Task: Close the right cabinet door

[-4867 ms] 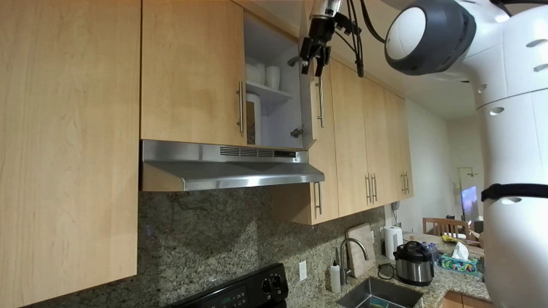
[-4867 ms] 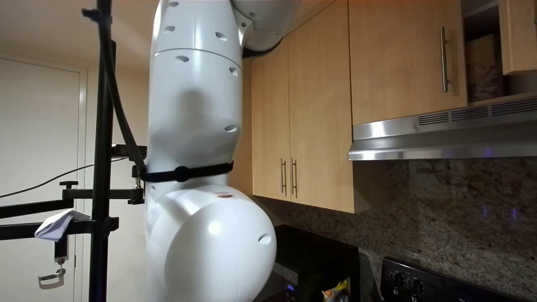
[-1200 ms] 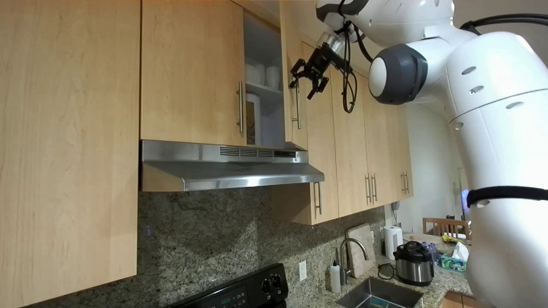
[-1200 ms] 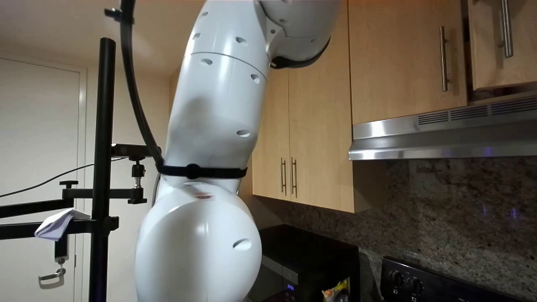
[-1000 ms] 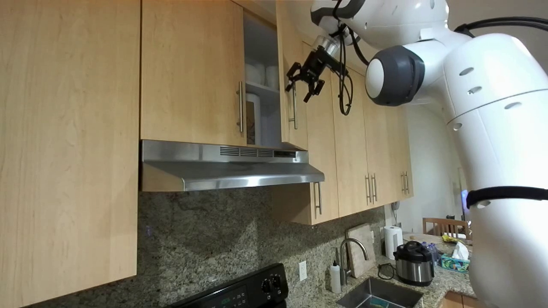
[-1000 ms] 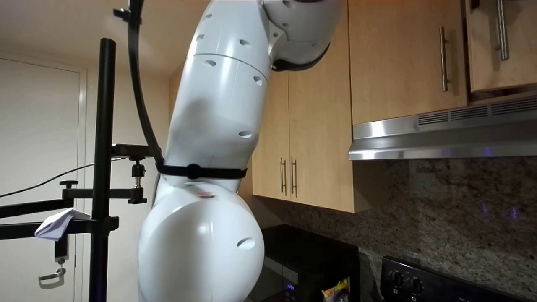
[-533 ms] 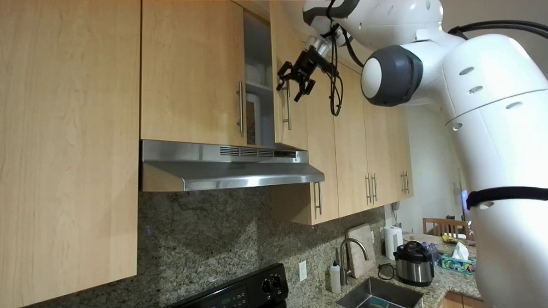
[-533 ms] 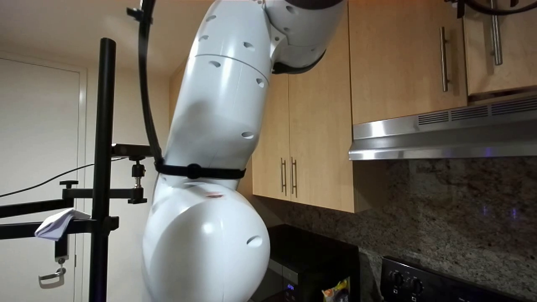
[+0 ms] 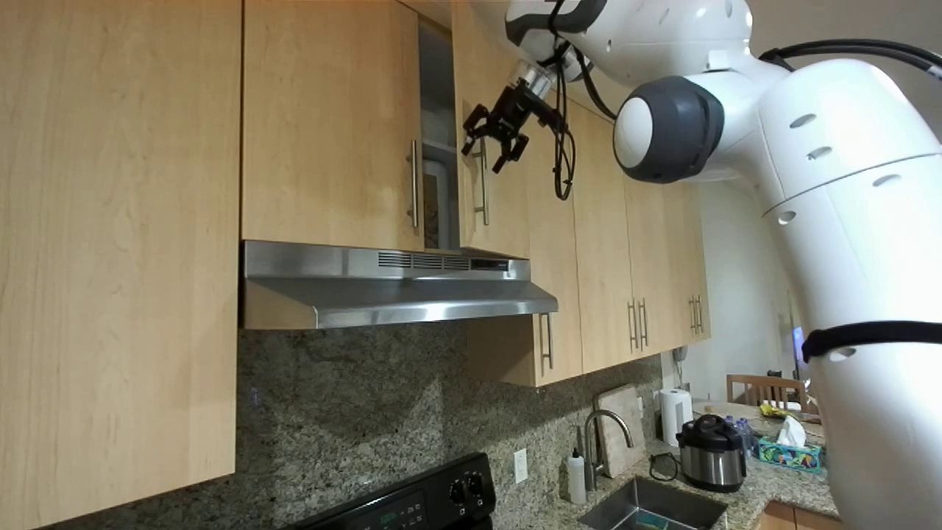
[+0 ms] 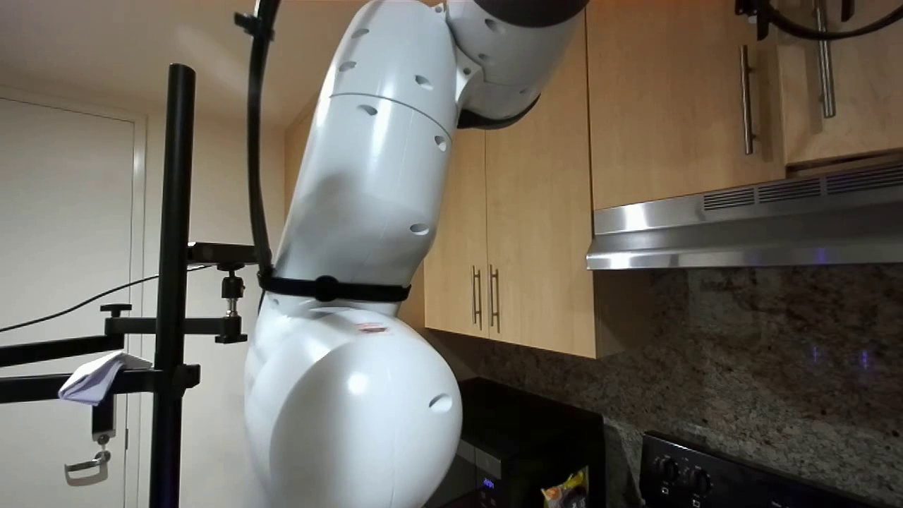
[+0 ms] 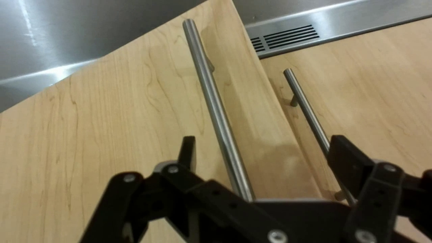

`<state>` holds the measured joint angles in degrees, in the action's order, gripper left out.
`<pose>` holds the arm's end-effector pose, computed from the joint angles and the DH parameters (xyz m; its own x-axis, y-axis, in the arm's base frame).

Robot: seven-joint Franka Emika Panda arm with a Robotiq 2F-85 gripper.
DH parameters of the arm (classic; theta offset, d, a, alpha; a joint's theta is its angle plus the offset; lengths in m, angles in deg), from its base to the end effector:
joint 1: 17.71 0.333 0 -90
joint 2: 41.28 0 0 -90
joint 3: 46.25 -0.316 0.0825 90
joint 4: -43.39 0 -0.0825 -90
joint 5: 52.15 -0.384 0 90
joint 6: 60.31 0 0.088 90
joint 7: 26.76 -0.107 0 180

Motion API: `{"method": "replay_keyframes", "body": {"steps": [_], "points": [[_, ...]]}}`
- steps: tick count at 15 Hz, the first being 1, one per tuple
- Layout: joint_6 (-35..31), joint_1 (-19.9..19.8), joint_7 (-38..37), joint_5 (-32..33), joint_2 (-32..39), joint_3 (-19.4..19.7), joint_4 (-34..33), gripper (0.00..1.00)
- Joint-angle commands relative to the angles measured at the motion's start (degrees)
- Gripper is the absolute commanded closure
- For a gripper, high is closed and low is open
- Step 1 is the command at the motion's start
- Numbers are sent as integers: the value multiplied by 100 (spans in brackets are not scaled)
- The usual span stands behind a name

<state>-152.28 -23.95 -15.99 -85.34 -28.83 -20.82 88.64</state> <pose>0.5195 -0.1880 0.8777 0.7414 -0.2173 0.6349 -0.0569 -0.9631 -0.2632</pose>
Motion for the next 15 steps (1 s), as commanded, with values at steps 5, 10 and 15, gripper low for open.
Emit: {"method": "replay_keyframes", "body": {"steps": [5,10,15], "points": [[-332,293,-19,431,-44,5,177,0],[-570,412,-106,493,75,29,129,0],[-746,466,-107,606,152,49,131,0]]}}
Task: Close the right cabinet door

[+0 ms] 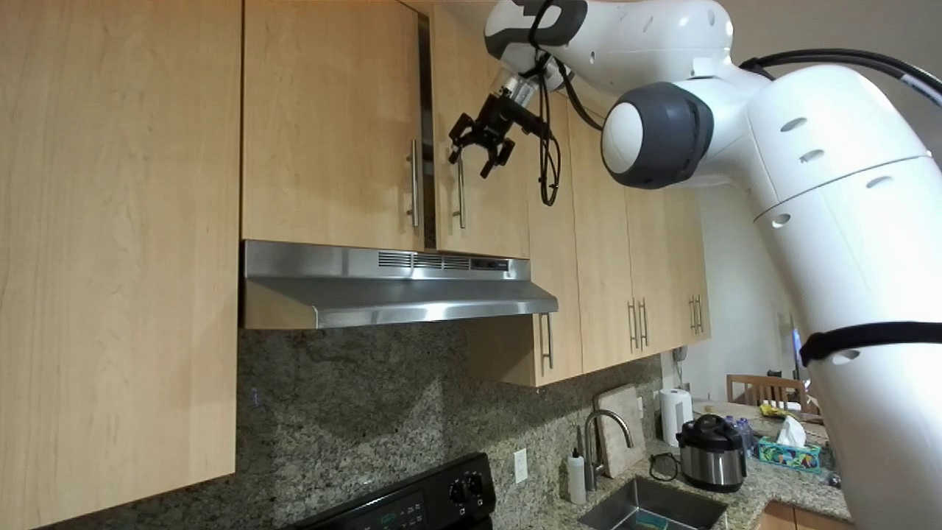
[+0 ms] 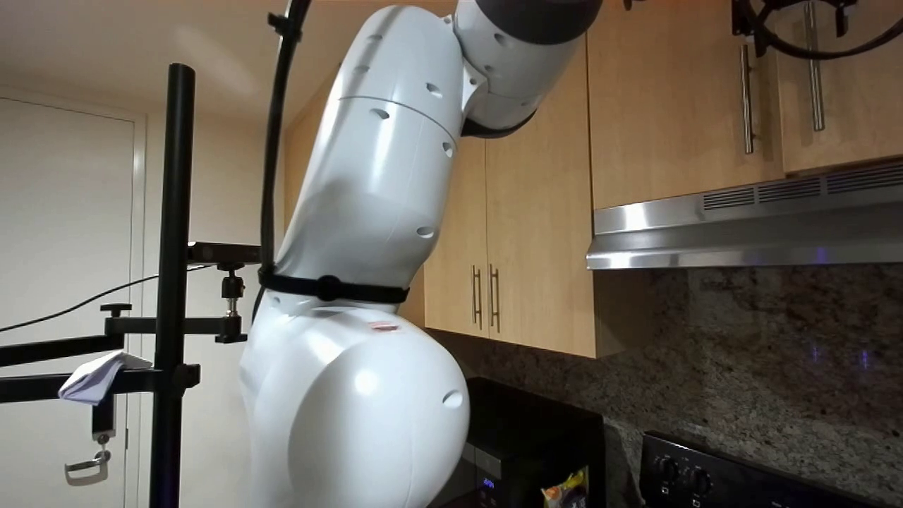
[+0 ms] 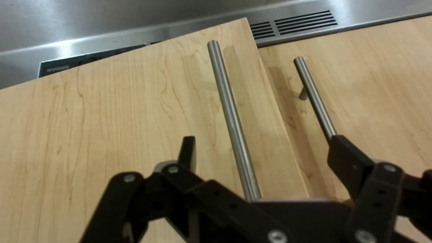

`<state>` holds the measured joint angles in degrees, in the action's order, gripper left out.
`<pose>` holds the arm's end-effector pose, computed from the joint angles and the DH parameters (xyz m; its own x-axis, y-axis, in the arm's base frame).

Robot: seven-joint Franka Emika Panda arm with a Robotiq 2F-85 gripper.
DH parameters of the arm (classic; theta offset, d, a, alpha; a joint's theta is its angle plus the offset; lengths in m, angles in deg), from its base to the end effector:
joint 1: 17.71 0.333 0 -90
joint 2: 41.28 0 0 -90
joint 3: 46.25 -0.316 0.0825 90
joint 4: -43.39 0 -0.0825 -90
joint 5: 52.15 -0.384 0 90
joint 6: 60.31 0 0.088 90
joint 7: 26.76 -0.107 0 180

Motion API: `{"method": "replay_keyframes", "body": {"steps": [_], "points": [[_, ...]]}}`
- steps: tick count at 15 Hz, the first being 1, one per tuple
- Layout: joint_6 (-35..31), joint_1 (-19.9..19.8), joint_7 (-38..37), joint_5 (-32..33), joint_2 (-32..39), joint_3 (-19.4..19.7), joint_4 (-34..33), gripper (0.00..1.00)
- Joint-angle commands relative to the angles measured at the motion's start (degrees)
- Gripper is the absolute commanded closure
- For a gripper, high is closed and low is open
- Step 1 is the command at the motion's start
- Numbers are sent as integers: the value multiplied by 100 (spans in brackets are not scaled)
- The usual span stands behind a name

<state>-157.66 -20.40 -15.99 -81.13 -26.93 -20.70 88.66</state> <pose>0.5483 -0.1688 0.8690 0.7222 -0.1792 0.6681 -0.0627 -0.9788 -0.1948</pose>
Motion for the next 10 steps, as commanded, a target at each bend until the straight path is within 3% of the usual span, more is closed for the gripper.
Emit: {"method": "replay_keyframes", "body": {"steps": [1,10], "points": [[-214,114,-113,202,-20,37,119,0],[-30,75,-23,193,-111,100,198,0]]}}
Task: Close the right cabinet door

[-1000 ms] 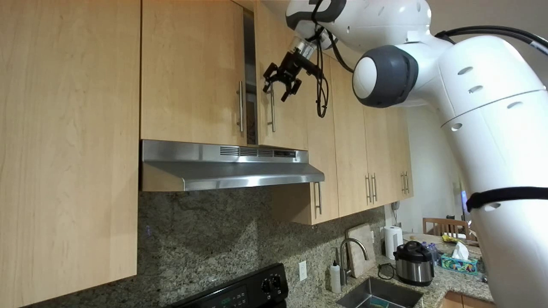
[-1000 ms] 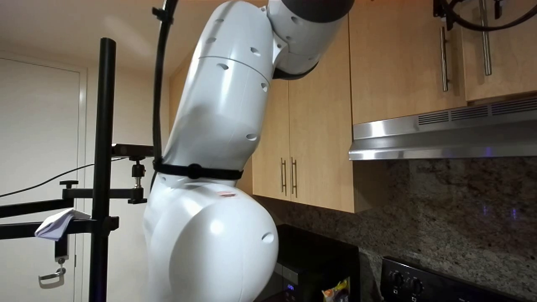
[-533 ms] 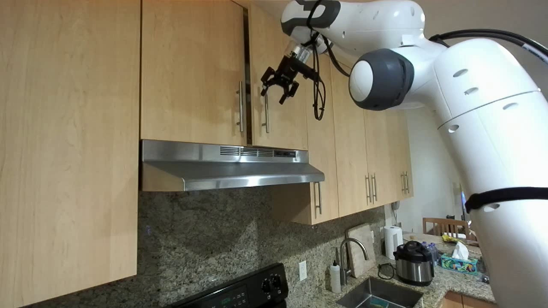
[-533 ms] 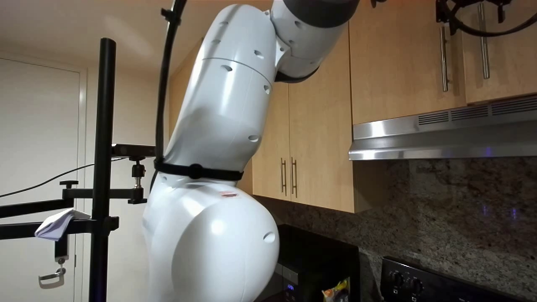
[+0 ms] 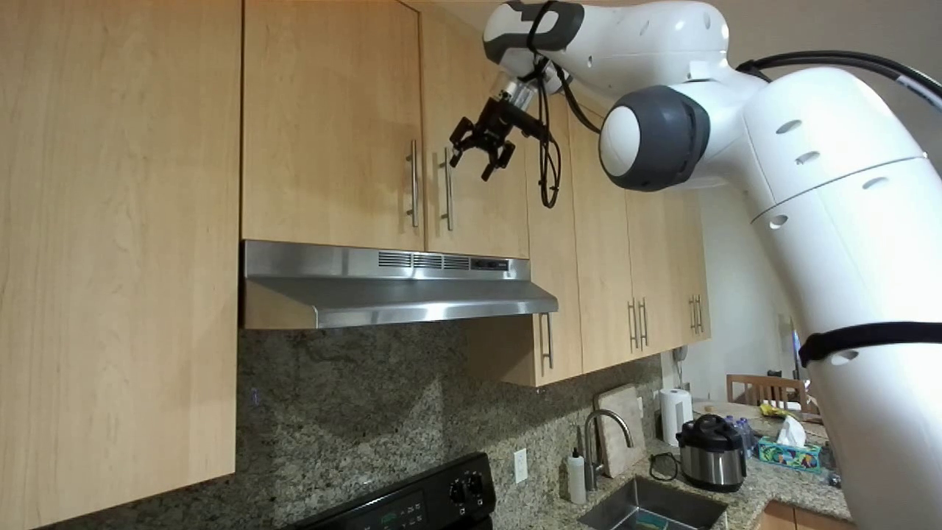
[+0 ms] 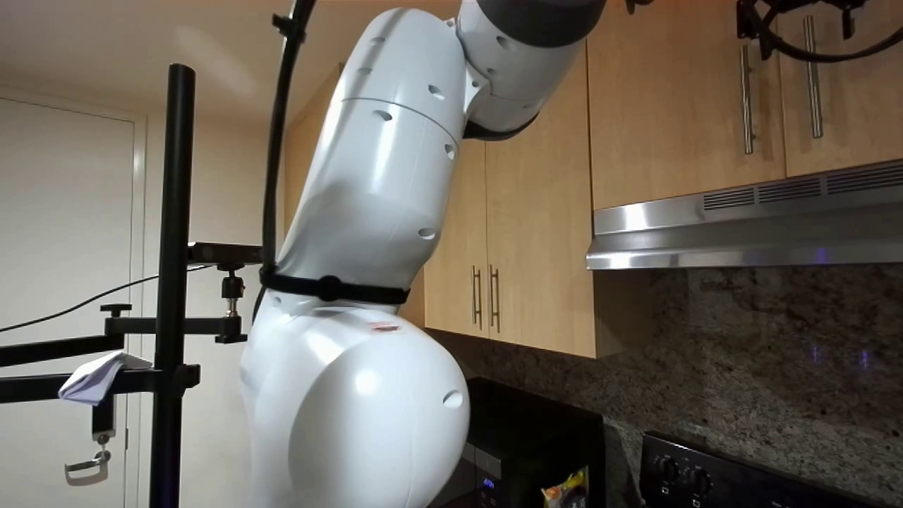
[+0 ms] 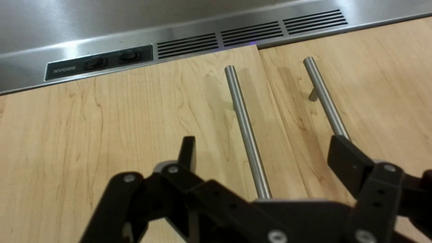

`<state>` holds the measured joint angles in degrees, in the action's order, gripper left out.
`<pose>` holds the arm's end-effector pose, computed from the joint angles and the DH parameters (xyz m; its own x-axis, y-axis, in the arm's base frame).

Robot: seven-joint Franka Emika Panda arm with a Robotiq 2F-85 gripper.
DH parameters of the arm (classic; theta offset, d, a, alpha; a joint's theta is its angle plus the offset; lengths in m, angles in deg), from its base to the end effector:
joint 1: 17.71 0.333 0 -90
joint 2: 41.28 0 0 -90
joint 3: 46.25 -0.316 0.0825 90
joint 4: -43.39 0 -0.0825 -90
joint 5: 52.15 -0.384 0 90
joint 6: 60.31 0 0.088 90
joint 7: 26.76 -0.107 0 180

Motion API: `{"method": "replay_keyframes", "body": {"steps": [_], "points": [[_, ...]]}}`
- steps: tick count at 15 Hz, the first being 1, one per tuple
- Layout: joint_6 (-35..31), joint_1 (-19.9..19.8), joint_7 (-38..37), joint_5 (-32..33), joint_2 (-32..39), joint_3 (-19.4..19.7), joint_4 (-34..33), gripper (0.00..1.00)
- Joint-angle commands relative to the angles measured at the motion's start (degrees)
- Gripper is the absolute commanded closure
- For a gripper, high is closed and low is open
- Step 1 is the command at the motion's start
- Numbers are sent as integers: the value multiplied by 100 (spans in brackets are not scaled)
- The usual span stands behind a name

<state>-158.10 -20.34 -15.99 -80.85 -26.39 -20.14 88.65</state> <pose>0.5519 -0.1731 0.8650 0.7224 -0.1839 0.6666 -0.0765 -0.9793 -0.1872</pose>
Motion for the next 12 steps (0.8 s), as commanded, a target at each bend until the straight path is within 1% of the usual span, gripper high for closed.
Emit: {"method": "replay_keyframes", "body": {"steps": [1,4,6,9,11,12], "points": [[59,65,-3,153,-209,61,222,0],[270,40,79,111,-390,112,328,0],[545,19,121,125,-535,167,411,0],[1104,29,164,261,-709,305,503,0],[1614,33,217,492,-829,400,564,0],[1765,45,259,649,-878,438,602,0]]}}
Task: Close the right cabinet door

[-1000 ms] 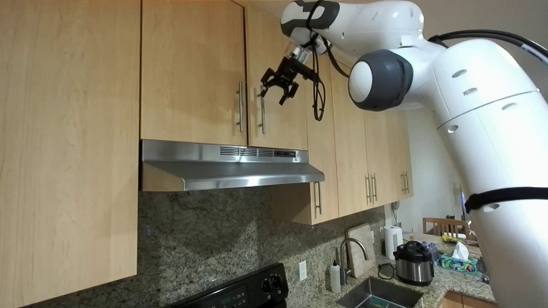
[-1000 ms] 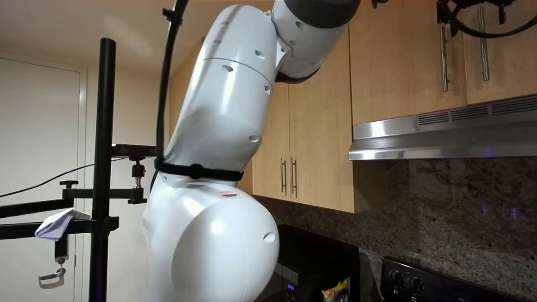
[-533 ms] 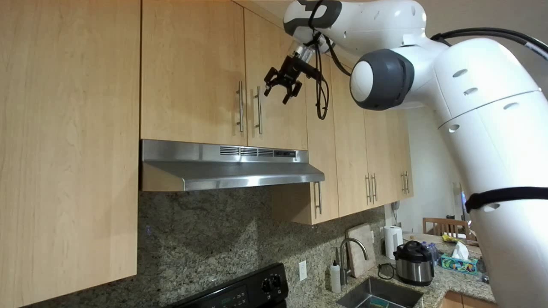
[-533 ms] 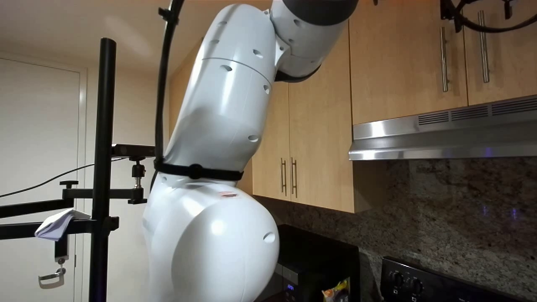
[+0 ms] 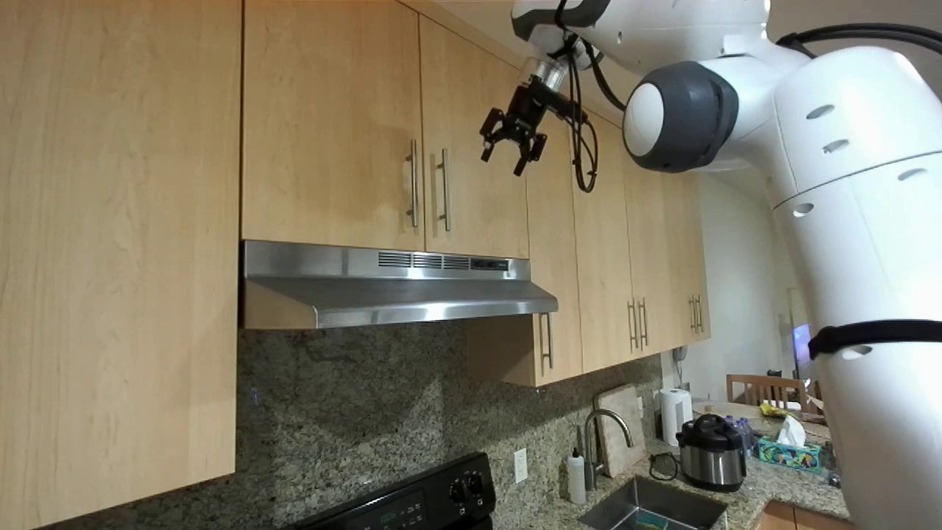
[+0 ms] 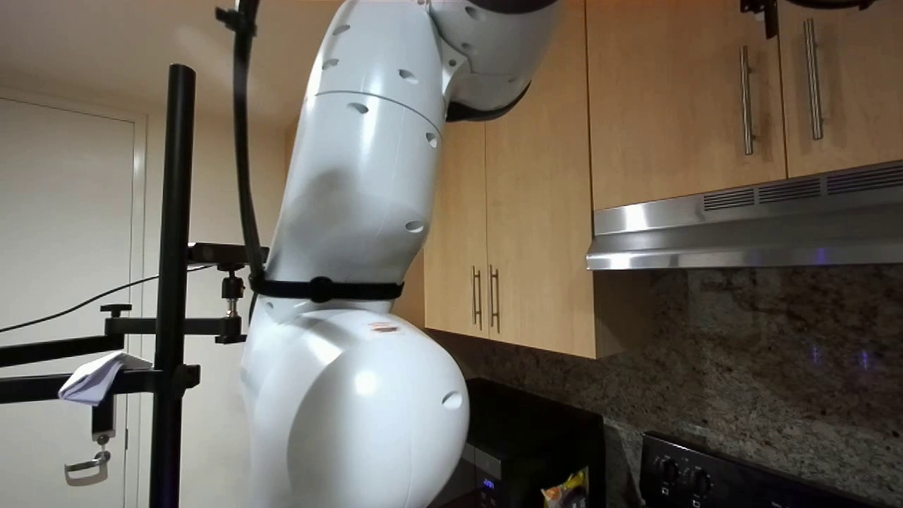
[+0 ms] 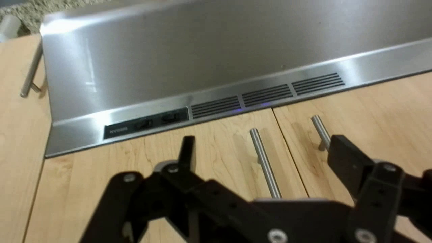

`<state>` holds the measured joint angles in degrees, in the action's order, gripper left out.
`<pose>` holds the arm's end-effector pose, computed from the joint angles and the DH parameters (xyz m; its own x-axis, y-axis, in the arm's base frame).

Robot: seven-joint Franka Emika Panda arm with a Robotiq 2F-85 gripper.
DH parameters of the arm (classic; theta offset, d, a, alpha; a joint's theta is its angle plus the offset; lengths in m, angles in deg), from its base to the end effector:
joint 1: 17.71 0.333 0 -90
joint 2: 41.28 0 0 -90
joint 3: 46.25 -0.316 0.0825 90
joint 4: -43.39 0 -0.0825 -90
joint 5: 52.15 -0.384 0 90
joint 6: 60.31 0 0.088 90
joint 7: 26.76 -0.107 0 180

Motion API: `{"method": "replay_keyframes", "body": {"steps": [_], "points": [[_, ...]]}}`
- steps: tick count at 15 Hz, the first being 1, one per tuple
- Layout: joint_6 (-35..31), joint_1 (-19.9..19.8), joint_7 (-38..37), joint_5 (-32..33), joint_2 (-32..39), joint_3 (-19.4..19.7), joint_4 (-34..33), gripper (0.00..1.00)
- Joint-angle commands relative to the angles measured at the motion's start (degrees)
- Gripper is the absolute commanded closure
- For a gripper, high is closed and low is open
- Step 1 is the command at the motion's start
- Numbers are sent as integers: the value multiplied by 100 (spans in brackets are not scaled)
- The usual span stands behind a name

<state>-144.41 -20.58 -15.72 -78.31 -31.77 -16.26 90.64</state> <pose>0.4887 -0.1981 0.8712 0.8217 -0.2144 0.5281 -0.1315 -0.9729 -0.1904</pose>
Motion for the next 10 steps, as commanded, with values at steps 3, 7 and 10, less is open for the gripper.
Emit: {"method": "replay_keyframes", "body": {"steps": [3,7,10], "points": [[794,127,318,1029,-424,117,499,0],[1022,271,476,2152,-516,69,850,0],[1139,417,568,2860,-562,24,1128,0]]}}
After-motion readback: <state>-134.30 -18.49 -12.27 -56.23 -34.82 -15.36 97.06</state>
